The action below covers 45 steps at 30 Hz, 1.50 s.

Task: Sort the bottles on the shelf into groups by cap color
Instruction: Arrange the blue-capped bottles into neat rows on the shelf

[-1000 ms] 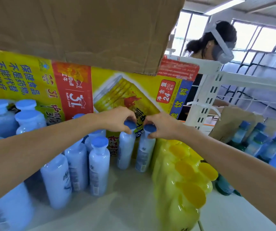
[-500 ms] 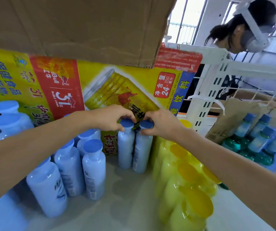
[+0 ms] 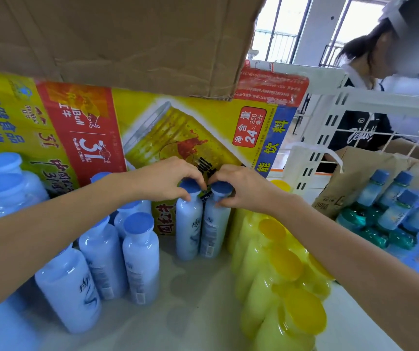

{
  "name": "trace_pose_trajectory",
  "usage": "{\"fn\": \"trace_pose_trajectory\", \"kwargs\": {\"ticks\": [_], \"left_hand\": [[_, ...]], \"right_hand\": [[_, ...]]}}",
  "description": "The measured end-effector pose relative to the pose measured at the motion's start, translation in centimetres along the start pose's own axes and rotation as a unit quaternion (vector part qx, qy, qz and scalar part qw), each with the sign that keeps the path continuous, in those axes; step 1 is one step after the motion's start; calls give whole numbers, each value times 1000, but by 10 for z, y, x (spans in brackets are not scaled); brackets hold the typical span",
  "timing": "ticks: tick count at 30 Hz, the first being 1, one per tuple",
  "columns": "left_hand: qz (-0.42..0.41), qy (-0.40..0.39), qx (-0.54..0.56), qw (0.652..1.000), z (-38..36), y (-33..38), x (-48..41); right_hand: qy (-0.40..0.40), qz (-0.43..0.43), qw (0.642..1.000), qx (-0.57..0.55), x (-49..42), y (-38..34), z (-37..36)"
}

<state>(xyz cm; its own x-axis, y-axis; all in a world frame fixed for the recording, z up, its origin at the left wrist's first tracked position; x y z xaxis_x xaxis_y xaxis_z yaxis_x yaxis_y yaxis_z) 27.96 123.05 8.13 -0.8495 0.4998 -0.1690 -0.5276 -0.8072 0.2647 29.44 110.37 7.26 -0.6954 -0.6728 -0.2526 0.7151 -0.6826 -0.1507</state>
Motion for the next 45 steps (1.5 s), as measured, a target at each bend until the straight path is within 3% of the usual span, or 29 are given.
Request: {"fn": "trace_pose_trajectory", "kwargs": {"ticks": [10, 18, 25, 35, 41, 45], "left_hand": [[36, -13, 20, 999, 4, -3, 7], [39, 11, 30, 999, 7, -6, 7], [45, 34, 15, 998, 8, -4, 9], [55, 31, 37, 997, 7, -3, 9], [63, 31, 11, 997, 4, -5, 9], [72, 28, -8, 997, 2, -5, 9]], "right_hand": [[-9, 32, 999, 0, 1, -2, 2], [-21, 45, 986, -156, 5, -13, 2], [8, 48, 997, -66, 3, -12, 2], [-45, 46, 990, -128, 8, -12, -2], [26, -4, 999, 39, 6, -1, 5], [23, 4, 999, 43, 6, -4, 5]]}}
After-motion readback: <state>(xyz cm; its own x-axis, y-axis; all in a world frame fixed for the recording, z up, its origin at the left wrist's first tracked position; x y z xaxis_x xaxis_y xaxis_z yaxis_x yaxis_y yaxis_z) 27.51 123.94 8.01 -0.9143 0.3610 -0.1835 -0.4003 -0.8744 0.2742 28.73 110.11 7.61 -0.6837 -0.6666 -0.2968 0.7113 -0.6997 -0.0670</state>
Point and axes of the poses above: each hand's wrist, its own x-axis away from the middle knuckle, its own z-axis out of the back of the hand, y = z × x, the point moved 6 cm from there along -x, towards the middle knuckle, and after that the axes turned 6 degrees about y, right-handed, at the moved point
